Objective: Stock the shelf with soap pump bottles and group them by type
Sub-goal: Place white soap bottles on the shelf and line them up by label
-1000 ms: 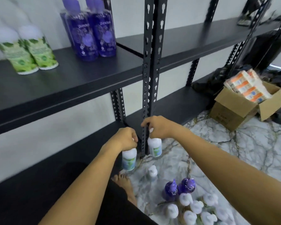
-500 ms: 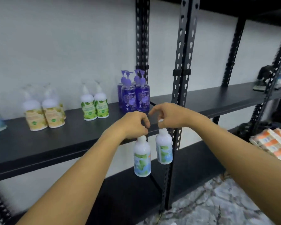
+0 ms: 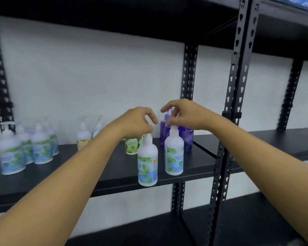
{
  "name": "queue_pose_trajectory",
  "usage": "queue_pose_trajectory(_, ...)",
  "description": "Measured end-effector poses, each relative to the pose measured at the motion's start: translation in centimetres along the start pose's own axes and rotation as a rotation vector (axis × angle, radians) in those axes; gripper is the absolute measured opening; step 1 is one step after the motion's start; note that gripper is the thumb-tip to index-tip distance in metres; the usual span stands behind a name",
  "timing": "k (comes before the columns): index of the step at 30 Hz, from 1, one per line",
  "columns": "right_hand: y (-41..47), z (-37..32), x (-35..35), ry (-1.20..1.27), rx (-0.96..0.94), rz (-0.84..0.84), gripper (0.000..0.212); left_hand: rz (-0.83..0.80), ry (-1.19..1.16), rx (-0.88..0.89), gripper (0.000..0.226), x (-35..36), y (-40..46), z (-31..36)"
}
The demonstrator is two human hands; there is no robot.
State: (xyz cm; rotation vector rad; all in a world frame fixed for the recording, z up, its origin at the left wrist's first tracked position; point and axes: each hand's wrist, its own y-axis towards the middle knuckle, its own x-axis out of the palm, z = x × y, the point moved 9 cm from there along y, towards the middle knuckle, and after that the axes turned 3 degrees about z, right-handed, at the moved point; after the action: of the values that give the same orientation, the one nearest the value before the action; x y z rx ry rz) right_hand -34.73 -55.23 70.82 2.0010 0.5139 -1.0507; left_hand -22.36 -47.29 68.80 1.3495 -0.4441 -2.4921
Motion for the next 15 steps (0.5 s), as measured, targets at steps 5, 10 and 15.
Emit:
queue_pose_trajectory(5, 3.3, -4.3, 2.3, 0.064, -0.075, -0.007, 0.036, 0.073, 0.051, -0.038, 0.023, -5.0, -0.8, -3.1)
queue_pose_trajectory(10, 7.4, -8.1, 6.0, 0.140, -0.141, -0.047, 0.036, 0.125, 0.104, -0.093, 0.023, -9.6, -2.1, -7.0)
queue_pose_trajectory(15, 11.4, -12.3, 9.7, 0.210, -0.225, -0.073, 0.035, 0.172, 0.154, -0.174, 0.021, -13.6, -3.9, -11.4)
